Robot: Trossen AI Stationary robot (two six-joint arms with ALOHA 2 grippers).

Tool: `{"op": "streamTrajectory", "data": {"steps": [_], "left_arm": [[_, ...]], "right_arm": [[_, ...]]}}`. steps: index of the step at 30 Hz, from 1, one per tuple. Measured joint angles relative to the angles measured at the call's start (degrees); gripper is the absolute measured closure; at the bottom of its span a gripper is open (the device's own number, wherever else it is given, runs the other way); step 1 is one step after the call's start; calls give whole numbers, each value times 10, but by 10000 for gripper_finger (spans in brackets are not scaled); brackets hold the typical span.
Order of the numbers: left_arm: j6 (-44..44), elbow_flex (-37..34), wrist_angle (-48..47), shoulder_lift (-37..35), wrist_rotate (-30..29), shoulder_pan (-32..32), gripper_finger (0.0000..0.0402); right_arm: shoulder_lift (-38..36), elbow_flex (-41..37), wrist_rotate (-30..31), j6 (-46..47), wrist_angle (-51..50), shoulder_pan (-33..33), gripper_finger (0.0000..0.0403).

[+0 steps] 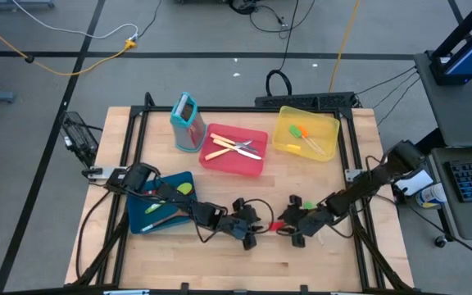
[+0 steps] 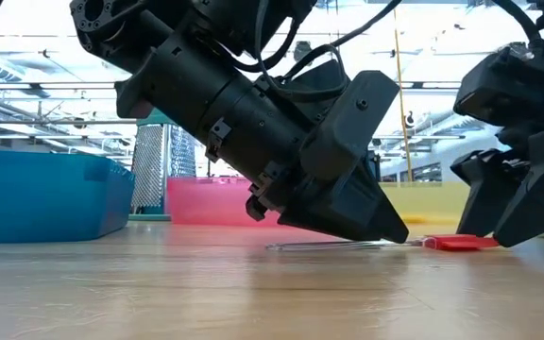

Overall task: Pick & Place Kitchen Items
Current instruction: Put the red spatula into the yellow bin

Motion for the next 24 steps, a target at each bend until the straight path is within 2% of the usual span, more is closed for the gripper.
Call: {"op": "streamTrajectory", "data": {"steps": [7, 14, 24], "left_arm": [[1, -2, 14, -1, 4, 0, 254], [2, -1, 13, -1, 8, 0, 254], [5, -1, 18, -1, 13, 2, 254]], "right_arm": [[30, -5, 20, -13, 41, 0, 248], [33, -5, 16, -67, 54, -1, 284], [33, -5, 20, -68, 57, -19, 382]]}}
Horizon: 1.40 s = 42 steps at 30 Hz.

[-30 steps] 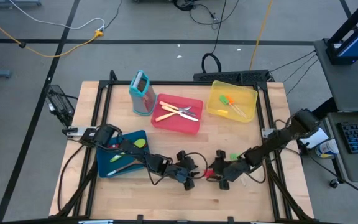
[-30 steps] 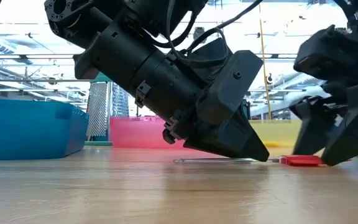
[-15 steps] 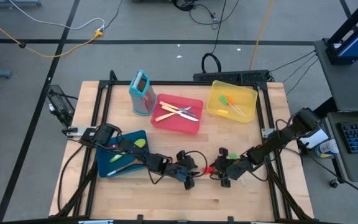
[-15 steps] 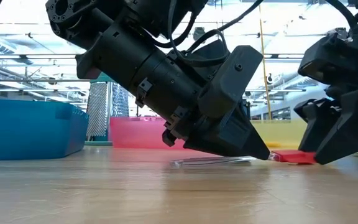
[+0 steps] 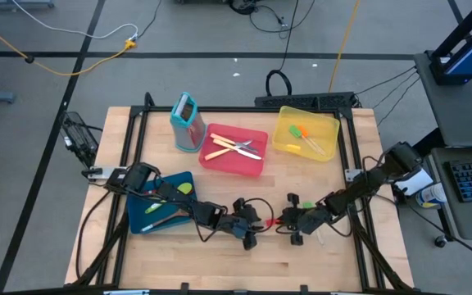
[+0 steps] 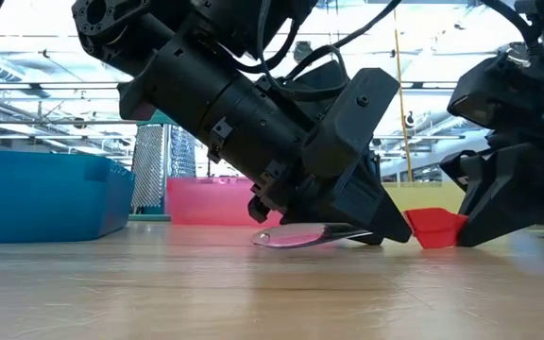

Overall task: Pick & Place Kitchen Items
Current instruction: Put the red spatula into the yellow bin

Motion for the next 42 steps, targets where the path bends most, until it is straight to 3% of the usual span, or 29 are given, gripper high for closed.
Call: {"op": "streamTrajectory", "data": {"steps": [11, 21, 30, 34, 42], "left_arm": [[85, 0, 38, 1, 16, 10, 256], [82, 0, 38, -4, 34, 23, 323], [102, -3, 6, -71, 50, 20, 285], [110, -1, -38, -117, 46, 16, 262], [89, -1, -119, -205, 43, 9, 254]], "right_arm": [[2, -1, -6, -95, 117, -2, 391], [2, -1, -13, -119, 145, -2, 395], [-9, -1, 8, -119, 137, -4, 395], [-48, -1, 10, -125, 110, -12, 395], [-212, -1, 105, -161, -41, -15, 394]]}}
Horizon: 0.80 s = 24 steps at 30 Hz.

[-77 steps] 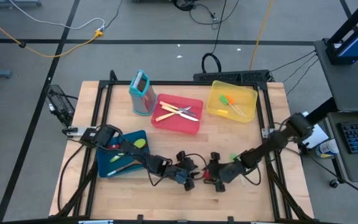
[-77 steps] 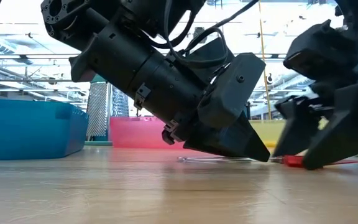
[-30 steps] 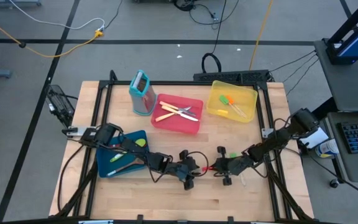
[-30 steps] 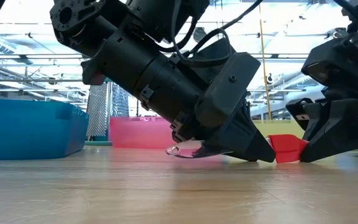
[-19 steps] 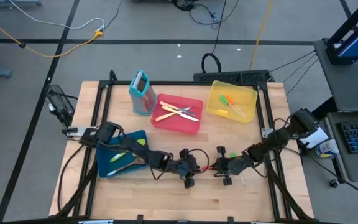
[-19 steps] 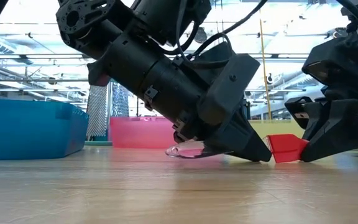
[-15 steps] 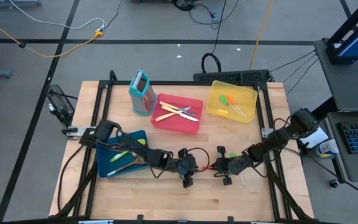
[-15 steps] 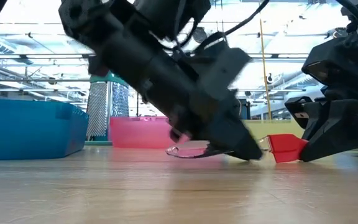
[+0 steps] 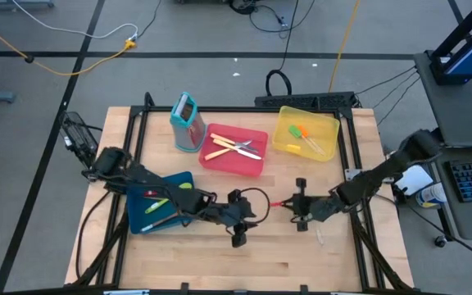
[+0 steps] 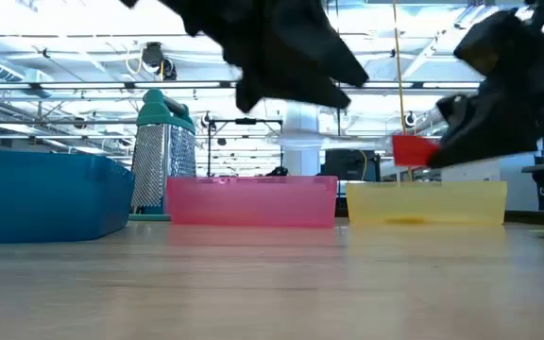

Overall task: Pick & Place Kitchen Items
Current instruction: Put the red spatula into the yellow bin

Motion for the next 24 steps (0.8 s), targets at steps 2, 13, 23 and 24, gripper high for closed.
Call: {"op": "streamTrajectory", "data": {"steps": [2, 13, 23, 24], "left_arm": [[0, 0, -11, -14, -3, -4, 257], [-31, 1, 0, -32, -14, -15, 274], [-67, 1, 5, -32, -14, -28, 275], [-67, 1, 5, -32, -14, -30, 275]], "right_arm": [[-47, 0, 38, -8, -49, -3, 394], [-239, 0, 379, -68, -284, -74, 394], [-299, 0, 256, -61, -376, -280, 394], [-298, 0, 234, -62, -377, -302, 394]]}}
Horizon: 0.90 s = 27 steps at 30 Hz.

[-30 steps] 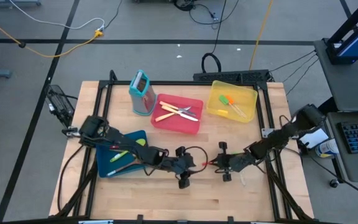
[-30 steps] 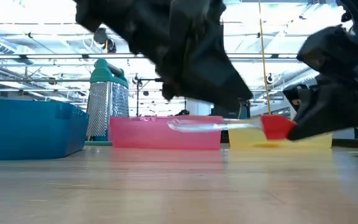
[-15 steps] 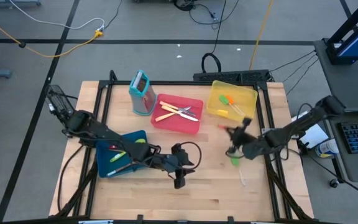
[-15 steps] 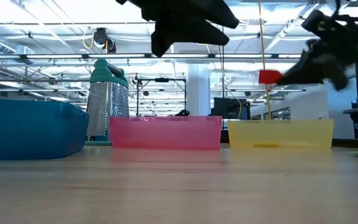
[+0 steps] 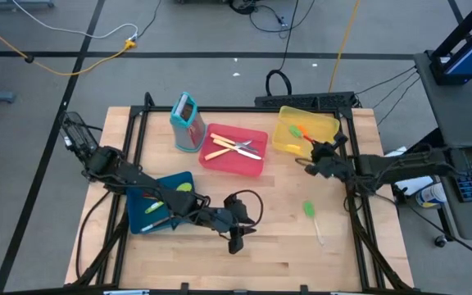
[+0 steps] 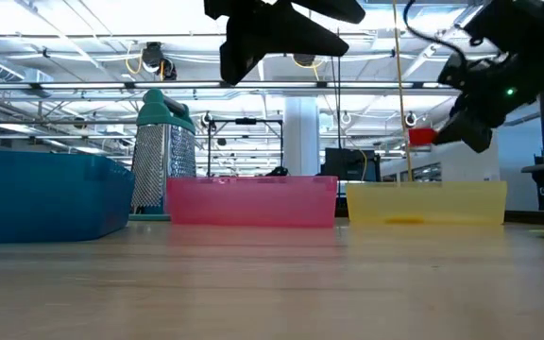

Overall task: Pick & Place Kitchen Items
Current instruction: Put the red spatula into the yellow bin, then put the green spatula into the yellow bin

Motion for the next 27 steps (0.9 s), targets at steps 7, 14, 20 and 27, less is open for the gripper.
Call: {"op": "streamTrajectory", "data": {"steps": [7, 14, 20, 27], "left_arm": [[9, 0, 1, 0, -25, -4, 275], [14, 0, 0, 0, -25, -4, 275], [15, 0, 0, 0, -25, -4, 275], [15, 0, 0, 0, -25, -4, 275]], "right_arm": [[25, 0, -105, 18, -27, -136, 394], [59, 0, -237, -5, -19, -221, 381], [93, 0, -275, -9, -10, -254, 347], [116, 1, -290, -23, 1, -269, 313]]}}
